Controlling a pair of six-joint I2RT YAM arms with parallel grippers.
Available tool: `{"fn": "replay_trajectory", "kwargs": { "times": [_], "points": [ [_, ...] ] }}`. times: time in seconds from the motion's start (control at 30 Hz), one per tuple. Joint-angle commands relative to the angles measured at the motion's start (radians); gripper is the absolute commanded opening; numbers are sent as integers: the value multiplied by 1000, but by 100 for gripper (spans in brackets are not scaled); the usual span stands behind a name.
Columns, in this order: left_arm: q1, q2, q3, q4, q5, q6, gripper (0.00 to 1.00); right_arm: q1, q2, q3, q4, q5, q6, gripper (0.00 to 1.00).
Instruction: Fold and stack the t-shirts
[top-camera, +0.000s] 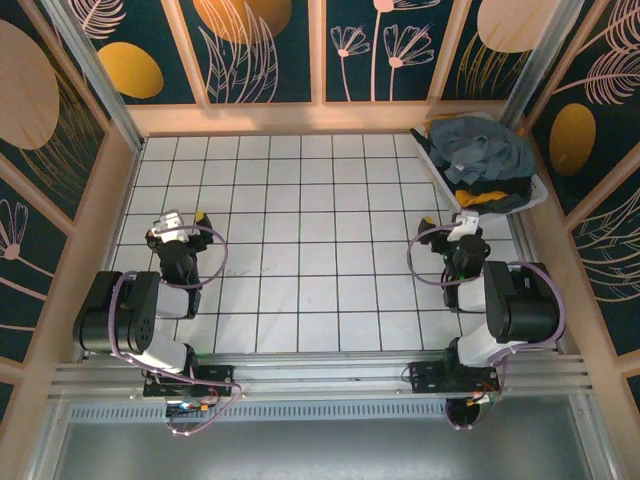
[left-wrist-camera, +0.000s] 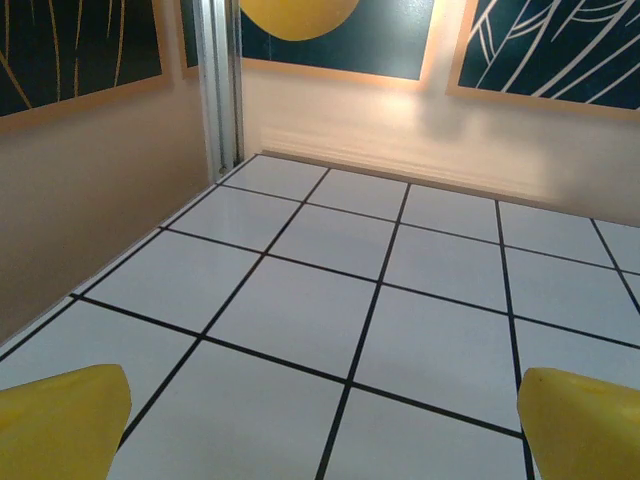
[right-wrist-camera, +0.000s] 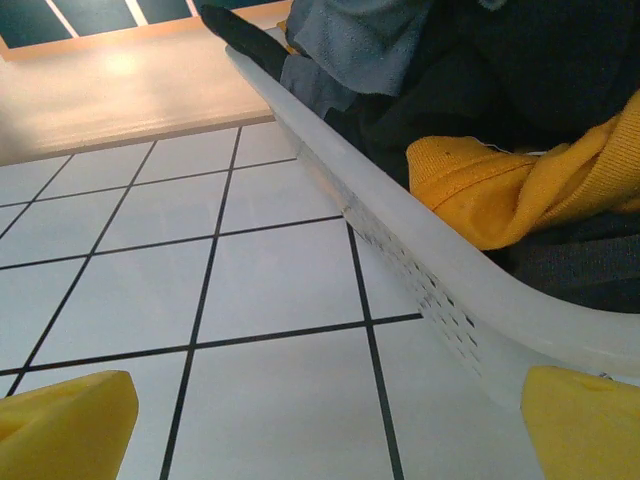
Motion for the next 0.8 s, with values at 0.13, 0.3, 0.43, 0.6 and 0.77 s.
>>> {"fn": "replay_trajectory", "kwargs": {
  "times": [0.13,0.3,0.43,0.6,0.77],
  "points": [
    [0,-11,-7,38,-9,7,99,-5,-1,18,38,-20,-16,99],
    [0,-9,-7,38,-9,7,99,-6,-1,19,39,-20,-16,99],
    [0,-9,-7,37,-9,7,99,-6,-1,19,37,-20,-16,99],
    [0,-9,-7,37,-9,7,99,-8,-1,19,37,-22,-15,99],
    [0,-12,-11,43,-8,7,99,-7,-2,15,45,-15,-15,99]
  ]
}}
